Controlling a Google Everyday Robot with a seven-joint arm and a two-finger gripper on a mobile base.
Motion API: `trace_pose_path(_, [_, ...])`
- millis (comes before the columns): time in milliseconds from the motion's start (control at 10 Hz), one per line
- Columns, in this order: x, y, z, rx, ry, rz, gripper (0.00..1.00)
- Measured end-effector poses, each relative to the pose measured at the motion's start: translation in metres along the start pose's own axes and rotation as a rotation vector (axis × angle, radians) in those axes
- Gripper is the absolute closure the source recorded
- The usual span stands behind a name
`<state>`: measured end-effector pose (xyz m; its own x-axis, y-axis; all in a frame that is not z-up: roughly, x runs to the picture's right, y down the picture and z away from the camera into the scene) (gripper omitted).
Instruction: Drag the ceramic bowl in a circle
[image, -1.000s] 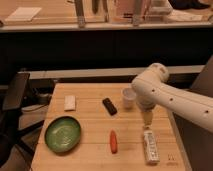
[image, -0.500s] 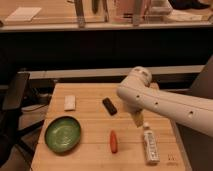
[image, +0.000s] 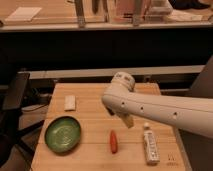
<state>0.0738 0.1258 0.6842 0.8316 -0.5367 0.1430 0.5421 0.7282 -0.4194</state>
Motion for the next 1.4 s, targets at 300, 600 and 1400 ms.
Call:
trace_pose_path(300, [-0.019,-0.011,0.004,0.028,0.003,-0.062,0.20])
trace_pose_path(600, [-0.047,-0.023,0.008,0.043,0.006,-0.147,0.20])
trace_pose_path(1400, [-0.088,-0.036,0.025,0.070,-0.006,-0.301,0.20])
